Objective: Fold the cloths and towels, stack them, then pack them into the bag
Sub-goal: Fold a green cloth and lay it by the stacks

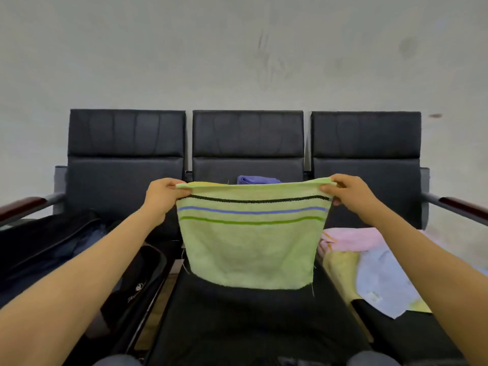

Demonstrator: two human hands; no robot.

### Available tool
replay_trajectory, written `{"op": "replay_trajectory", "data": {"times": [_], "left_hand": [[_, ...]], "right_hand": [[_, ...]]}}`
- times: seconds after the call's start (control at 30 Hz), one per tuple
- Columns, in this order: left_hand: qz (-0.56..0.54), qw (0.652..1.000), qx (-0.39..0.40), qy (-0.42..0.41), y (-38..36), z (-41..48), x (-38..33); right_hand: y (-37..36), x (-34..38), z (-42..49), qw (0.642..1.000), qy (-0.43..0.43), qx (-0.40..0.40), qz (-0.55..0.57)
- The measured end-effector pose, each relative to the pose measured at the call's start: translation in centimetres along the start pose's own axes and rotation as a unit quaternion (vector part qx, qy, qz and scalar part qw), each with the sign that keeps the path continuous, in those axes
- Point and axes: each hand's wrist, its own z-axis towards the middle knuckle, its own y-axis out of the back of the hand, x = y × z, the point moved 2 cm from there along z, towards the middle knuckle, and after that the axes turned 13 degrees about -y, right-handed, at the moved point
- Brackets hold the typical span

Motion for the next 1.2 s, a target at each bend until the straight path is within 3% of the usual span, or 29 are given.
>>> {"op": "replay_trajectory", "data": {"times": [0.1, 0.2, 0.37, 0.43, 0.7, 0.87, 1.03, 1.13, 1.2], "left_hand": [[0.028, 0.998, -0.014, -0.06, 0.8, -0.1, -1.4], [0.129, 0.986, 0.004, -0.109, 0.7, -0.1, -2.4], [0.049, 0.99, 0.115, 0.064, -0.7, -0.3, -0.2], [0.017, 0.988, 0.127, 0.081, -1.4, -0.7, 1.4], [-0.033, 0.998, 0.005, -0.047, -2.9, -0.5, 2.5], [-0.011, 0.998, 0.002, -0.063, -2.3, -1.6, 3.0], [0.133, 0.987, 0.084, -0.002, -1.9, -4.8, 7.8], [0.143, 0.971, 0.173, 0.089, -2.3, -7.3, 11.8], [0.155, 0.954, 0.217, 0.138, -2.5, -8.5, 14.4]], "right_hand": [[0.3, 0.9, -0.6, 0.985, -0.052, 0.056, 0.157], [-0.1, 1.2, -0.4, 0.969, -0.094, 0.084, 0.214], [-2.0, -1.0, 0.8, 0.975, -0.164, 0.066, 0.137], [-3.2, -2.7, 1.4, 0.973, -0.195, 0.07, 0.106], [-5.0, -3.2, 2.6, 0.97, -0.107, -0.004, 0.219], [-5.1, -3.7, 2.3, 0.977, -0.101, 0.007, 0.19], [-5.9, -8.0, 0.7, 0.965, -0.215, 0.144, 0.049], [-6.8, -11.3, -1.0, 0.916, -0.288, 0.264, -0.088], [-7.8, -13.5, -1.9, 0.884, -0.328, 0.311, -0.117]]}}
